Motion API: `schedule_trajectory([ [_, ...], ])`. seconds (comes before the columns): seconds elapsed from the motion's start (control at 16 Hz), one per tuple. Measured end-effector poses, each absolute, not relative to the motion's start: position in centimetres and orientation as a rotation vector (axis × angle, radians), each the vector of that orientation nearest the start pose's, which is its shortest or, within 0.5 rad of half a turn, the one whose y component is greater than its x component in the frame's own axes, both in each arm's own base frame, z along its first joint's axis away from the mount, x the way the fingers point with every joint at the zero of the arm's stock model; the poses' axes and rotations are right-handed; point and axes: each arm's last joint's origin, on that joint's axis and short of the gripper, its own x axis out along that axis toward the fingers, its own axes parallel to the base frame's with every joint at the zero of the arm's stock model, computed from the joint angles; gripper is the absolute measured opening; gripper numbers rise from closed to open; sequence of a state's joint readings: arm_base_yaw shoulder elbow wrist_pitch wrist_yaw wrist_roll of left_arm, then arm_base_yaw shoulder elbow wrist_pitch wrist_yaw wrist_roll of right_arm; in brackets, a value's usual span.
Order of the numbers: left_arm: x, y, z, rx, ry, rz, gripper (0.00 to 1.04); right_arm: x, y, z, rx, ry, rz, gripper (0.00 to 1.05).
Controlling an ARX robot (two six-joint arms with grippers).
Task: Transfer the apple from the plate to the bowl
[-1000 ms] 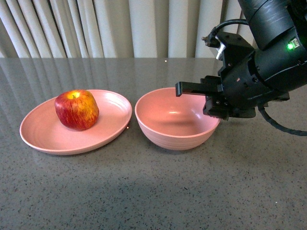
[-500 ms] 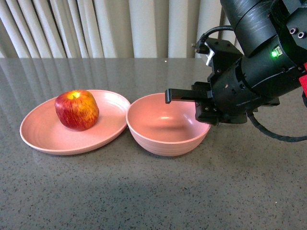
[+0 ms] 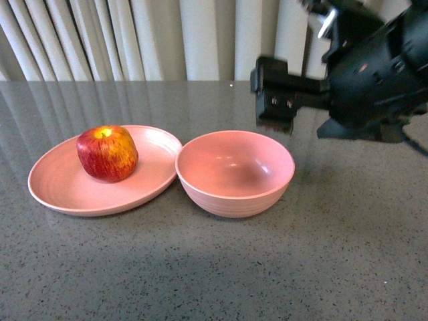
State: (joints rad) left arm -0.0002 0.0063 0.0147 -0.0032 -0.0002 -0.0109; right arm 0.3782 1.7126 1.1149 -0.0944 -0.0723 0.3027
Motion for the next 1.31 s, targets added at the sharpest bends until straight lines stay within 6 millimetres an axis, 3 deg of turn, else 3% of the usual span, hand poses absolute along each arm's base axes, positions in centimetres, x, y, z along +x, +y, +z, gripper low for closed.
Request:
schedule_trajectory([
  [0.06, 9.7, 0.0, 16.8, -0.011, -0.005, 0.0, 0.98, 33.0, 13.1, 23.0, 0.204, 0.687, 0.338, 1.0],
  [0.31, 9.7, 0.0, 16.8, -0.011, -0.005, 0.0, 0.98, 26.4, 8.6, 26.8, 0.262, 0.38, 0.295, 0.98],
  [0.44, 9.7, 0.0, 16.8, -0.011, -0.005, 0.0, 0.98, 22.3, 6.1, 27.1, 0.251, 0.223, 0.192, 0.98],
  [0.56, 9.7, 0.0, 16.8, -0.011, -0.005, 0.0, 0.98, 18.7, 4.7, 25.8, 0.252, 0.153, 0.134, 0.98],
  [0.62, 9.7, 0.0, 16.8, -0.011, -0.005, 0.0, 0.98, 17.2, 4.3, 24.9, 0.228, 0.068, 0.075, 0.93],
  [0.81, 9.7, 0.0, 16.8, -0.011, -0.005, 0.0, 0.98, 13.3, 2.4, 20.7, 0.045, 0.034, -0.003, 0.57],
  [0.94, 9.7, 0.0, 16.8, -0.011, -0.005, 0.0, 0.98, 12.1, 1.4, 19.2, 0.021, 0.021, -0.006, 0.34],
  [1.12, 9.7, 0.0, 16.8, -0.011, -0.005, 0.0, 0.98, 11.5, 0.2, 18.6, 0.01, -0.002, 0.007, 0.01],
  [1.31, 9.7, 0.0, 16.8, -0.011, -0.005, 0.0, 0.98, 11.1, 0.0, 17.9, 0.007, 0.002, 0.0, 0.02],
])
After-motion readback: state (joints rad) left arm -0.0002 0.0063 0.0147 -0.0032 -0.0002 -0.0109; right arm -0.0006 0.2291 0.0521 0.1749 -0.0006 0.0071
